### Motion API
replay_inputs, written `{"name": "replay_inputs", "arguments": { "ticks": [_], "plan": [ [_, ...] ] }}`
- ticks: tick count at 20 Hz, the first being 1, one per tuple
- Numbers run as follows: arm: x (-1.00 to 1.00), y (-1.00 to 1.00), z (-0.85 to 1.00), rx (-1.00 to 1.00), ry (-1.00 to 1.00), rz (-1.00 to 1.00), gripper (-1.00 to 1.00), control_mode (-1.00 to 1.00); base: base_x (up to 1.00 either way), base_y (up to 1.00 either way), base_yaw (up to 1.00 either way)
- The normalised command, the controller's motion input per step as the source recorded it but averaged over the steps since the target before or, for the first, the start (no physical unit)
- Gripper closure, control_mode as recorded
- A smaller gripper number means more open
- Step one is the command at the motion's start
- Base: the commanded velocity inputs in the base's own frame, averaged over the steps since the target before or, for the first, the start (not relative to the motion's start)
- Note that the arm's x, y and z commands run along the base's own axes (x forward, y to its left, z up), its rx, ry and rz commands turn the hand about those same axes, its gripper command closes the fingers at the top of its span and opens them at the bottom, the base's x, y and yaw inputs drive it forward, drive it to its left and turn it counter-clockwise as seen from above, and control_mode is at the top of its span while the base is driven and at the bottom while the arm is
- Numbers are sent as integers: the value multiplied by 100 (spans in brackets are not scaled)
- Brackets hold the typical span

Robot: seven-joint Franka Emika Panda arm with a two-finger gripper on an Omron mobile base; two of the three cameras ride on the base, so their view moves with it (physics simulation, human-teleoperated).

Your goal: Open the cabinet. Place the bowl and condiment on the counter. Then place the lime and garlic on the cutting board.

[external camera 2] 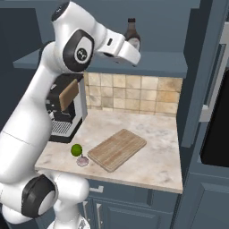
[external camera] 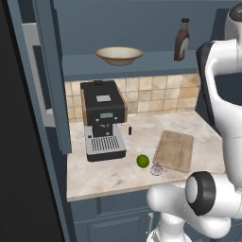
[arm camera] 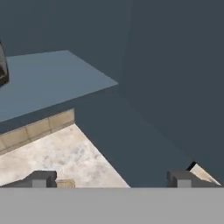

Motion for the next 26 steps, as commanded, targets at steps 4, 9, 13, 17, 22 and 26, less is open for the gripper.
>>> {"name": "replay_inputs", "arguments": {
  "ticks": [4, 9, 13, 17, 22, 26],
  "plan": [
    [2, 24, 0, 17, -8, 21, -100, -100, 0, 0, 0],
    [5, 25, 0, 9, -13, 17, -100, -100, 0, 0, 0],
    [7, 33, 0, 0, -17, 14, -100, -100, 0, 0, 0],
    [12, 42, 0, 0, -12, 13, -100, -100, 0, 0, 0],
    [13, 35, 0, 0, -8, 11, -100, -100, 0, 0, 0],
    [9, 23, 0, 0, 0, 5, -100, -100, 0, 0, 0]
  ]
}}
